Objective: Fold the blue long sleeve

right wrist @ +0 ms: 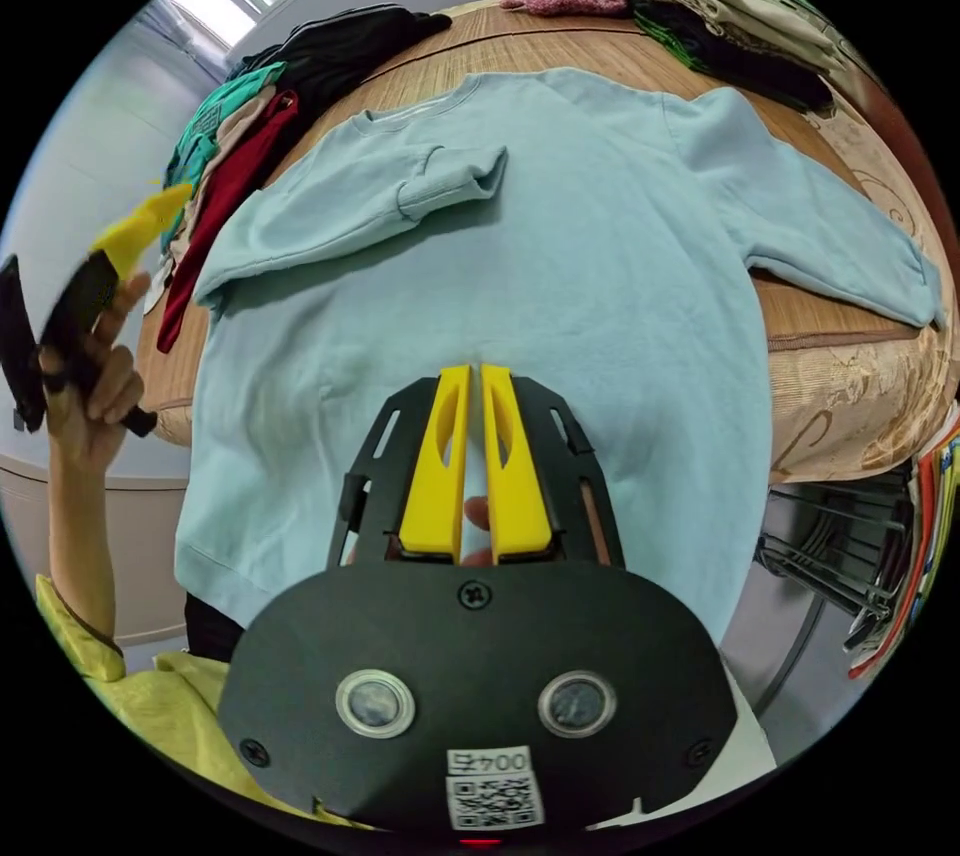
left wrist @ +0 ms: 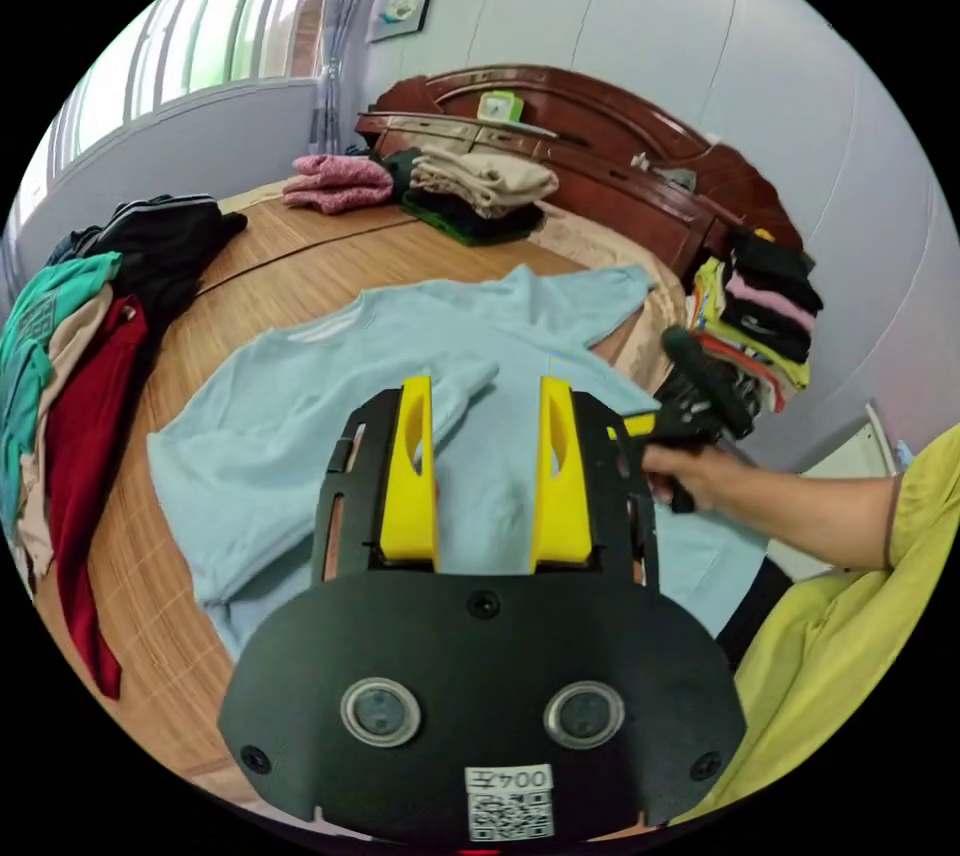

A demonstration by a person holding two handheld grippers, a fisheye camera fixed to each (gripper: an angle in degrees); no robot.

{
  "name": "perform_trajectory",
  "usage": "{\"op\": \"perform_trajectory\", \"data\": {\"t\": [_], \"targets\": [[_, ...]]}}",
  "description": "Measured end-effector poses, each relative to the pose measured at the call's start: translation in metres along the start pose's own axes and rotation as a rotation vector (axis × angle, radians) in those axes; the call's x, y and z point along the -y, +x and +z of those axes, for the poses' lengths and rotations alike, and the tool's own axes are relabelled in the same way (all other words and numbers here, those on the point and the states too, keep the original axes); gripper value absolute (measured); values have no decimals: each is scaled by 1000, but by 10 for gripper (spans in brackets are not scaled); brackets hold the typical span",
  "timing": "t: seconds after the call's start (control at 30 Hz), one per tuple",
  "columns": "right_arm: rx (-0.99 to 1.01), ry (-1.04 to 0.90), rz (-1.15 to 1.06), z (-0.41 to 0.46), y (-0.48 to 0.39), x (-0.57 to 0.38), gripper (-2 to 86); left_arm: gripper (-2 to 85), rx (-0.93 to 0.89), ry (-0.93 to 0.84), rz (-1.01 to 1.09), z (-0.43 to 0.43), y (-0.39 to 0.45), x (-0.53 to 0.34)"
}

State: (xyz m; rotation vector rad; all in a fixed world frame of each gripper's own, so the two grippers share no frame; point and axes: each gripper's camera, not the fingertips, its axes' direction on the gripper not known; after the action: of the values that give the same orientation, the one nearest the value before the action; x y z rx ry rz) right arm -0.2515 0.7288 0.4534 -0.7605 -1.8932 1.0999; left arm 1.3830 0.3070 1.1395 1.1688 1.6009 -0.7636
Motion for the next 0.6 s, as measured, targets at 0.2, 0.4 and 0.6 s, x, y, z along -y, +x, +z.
{"op": "perform_trajectory", "data": {"t": [0.2,0.4,0.6], "targets": [[-8,0,-81,-18,10,3,89,143,365,-172,-37,-16,-24,-85],[344,54,41,-58,69,18,123,145,557,-230,-137,-38,-69,-129],[668,119,290,-75,138,72,136,145,647,-255,-48,-19,-72,-116]]}}
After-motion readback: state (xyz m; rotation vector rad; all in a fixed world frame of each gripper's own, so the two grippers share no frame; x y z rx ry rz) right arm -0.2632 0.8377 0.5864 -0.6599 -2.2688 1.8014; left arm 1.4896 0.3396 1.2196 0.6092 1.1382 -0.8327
